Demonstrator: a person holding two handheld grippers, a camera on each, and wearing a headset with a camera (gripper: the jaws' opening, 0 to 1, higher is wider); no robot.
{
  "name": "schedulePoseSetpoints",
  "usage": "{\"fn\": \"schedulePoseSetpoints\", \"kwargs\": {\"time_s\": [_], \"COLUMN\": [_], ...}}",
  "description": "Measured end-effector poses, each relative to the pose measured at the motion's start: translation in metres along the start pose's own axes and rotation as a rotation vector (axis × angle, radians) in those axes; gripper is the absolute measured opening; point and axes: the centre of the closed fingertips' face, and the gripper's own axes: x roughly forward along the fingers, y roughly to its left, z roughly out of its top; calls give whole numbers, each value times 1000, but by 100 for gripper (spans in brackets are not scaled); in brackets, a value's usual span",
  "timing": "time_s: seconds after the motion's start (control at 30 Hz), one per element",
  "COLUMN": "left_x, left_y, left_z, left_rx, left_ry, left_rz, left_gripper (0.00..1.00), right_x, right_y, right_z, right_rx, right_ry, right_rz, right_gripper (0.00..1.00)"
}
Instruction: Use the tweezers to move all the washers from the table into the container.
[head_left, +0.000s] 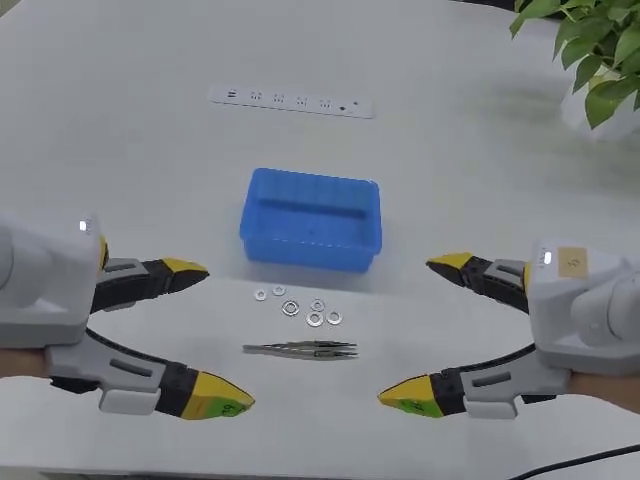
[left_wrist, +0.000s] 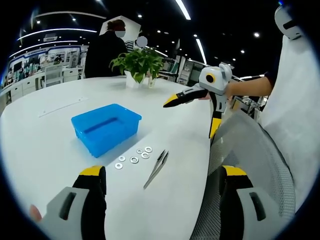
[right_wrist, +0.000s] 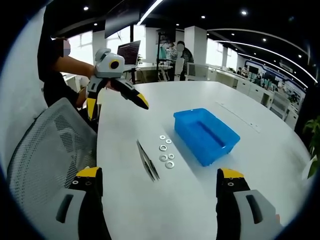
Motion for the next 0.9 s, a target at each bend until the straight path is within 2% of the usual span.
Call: {"fn": "schedulePoseSetpoints", "kwargs": {"time_s": [0.3,0.8,0.9], "left_x": [1,0,-1], "left_y": [3,17,20], "left_z": [-4,-8,-12], "left_rx": [-4,-2,14], "left_ry": [8,13,28], "left_rz": [2,17,22], "left_gripper": [99,99,99], "right_x": [2,12,14], "right_y": [0,-5,-6], "right_z": [-2,-4,-3], "right_rx": [3,6,4], "right_ry": [6,20,20], "right_rz": [4,13,12], "right_gripper": [95,94,94]}}
